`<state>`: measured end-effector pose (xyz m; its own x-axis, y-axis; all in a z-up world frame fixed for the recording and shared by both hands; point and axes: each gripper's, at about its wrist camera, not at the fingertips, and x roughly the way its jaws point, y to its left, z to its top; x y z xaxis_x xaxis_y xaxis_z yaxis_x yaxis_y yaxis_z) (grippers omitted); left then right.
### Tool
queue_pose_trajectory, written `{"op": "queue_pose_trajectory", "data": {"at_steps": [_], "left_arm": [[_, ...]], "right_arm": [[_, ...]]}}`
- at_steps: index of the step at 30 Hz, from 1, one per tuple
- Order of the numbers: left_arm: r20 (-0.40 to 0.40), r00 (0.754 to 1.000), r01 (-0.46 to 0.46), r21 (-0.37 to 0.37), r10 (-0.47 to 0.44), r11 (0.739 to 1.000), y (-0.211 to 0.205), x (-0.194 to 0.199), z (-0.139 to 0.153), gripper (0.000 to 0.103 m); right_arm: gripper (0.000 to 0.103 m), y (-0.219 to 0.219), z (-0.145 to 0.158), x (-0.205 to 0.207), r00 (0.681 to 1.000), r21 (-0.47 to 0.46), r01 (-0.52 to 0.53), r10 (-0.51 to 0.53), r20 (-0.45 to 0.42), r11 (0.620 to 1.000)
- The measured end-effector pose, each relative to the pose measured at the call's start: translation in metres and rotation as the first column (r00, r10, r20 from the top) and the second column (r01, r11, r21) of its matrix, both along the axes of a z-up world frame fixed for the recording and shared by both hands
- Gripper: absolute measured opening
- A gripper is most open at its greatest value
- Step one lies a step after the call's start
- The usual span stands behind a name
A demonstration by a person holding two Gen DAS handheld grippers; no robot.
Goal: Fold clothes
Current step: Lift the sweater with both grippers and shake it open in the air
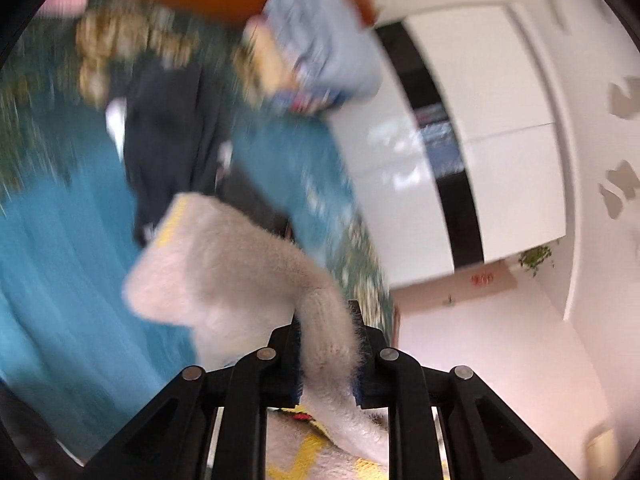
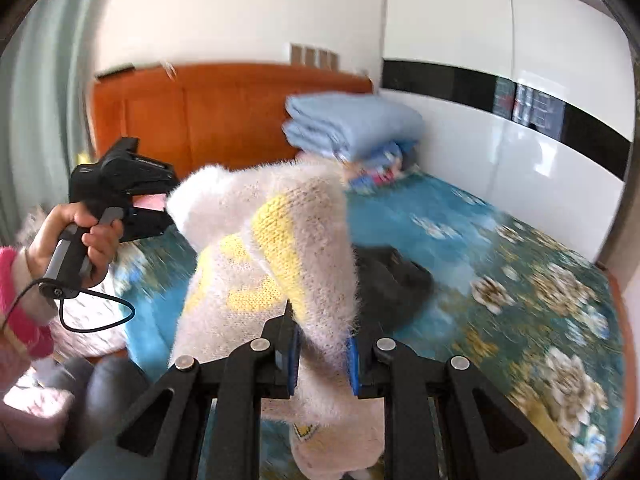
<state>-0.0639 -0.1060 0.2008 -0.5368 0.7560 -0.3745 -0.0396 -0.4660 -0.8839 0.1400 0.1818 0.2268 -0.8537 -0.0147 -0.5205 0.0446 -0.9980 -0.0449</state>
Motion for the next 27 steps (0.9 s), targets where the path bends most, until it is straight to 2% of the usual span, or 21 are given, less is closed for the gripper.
{"op": "queue_pose_trajectory", "data": {"at_steps": [3,7,11,15,17,18,19,21,22,25,27], "left_arm": [[-0.135,0.987,-0.092,-0.061,0.083,0.994,-0.025,0.031,0.053,0.018],[-0.276,0.952,-0.177,-0.155,0.129,0.972,-0.033,0.087,0.108,0.018],[-0.323,0.939,-0.187,-0.196,0.116,0.963,-0.031,0.137,0.132,0.020],[-0.322,0.942,-0.156,-0.162,0.097,0.974,-0.026,0.161,0.143,0.026],[-0.288,0.954,-0.130,-0.156,0.081,0.979,-0.020,0.156,0.136,0.031],[-0.266,0.961,-0.118,-0.164,0.071,0.979,-0.014,0.148,0.129,0.032],[-0.222,0.973,-0.102,-0.179,0.060,0.979,-0.008,0.137,0.116,0.032],[-0.104,0.993,-0.071,-0.186,0.053,0.980,0.000,0.112,0.082,0.032],[-0.028,0.998,-0.053,-0.180,0.048,0.982,0.002,0.096,0.055,0.032],[0.154,0.986,-0.042,-0.175,0.070,0.984,0.006,0.068,-0.016,0.032],[0.239,0.967,-0.036,-0.208,0.086,0.978,0.009,0.057,-0.053,0.033]], "right_arm": [[0.019,-0.007,0.011,0.001,0.996,-0.080,-0.077,0.074,-0.044,0.994],[0.019,-0.007,0.023,0.014,0.983,-0.177,-0.174,0.158,-0.098,0.969],[0.019,0.020,0.043,0.033,0.973,-0.311,-0.207,0.163,-0.162,0.928],[0.019,0.048,0.067,0.045,0.968,-0.394,-0.211,0.134,-0.213,0.895],[0.019,0.062,0.071,0.043,0.970,-0.422,-0.199,0.117,-0.213,0.884],[0.019,0.064,0.069,0.034,0.975,-0.416,-0.180,0.106,-0.194,0.891],[0.019,0.066,0.067,0.024,0.980,-0.410,-0.160,0.095,-0.174,0.898],[0.019,0.071,0.047,0.000,0.995,-0.402,-0.094,0.067,-0.080,0.911],[0.019,0.073,0.037,-0.012,0.998,-0.395,-0.061,0.052,-0.033,0.917],[0.019,0.076,-0.017,-0.049,0.990,-0.377,0.046,0.008,0.140,0.925],[0.019,0.076,-0.043,-0.063,0.979,-0.365,0.081,-0.005,0.203,0.928]]}}
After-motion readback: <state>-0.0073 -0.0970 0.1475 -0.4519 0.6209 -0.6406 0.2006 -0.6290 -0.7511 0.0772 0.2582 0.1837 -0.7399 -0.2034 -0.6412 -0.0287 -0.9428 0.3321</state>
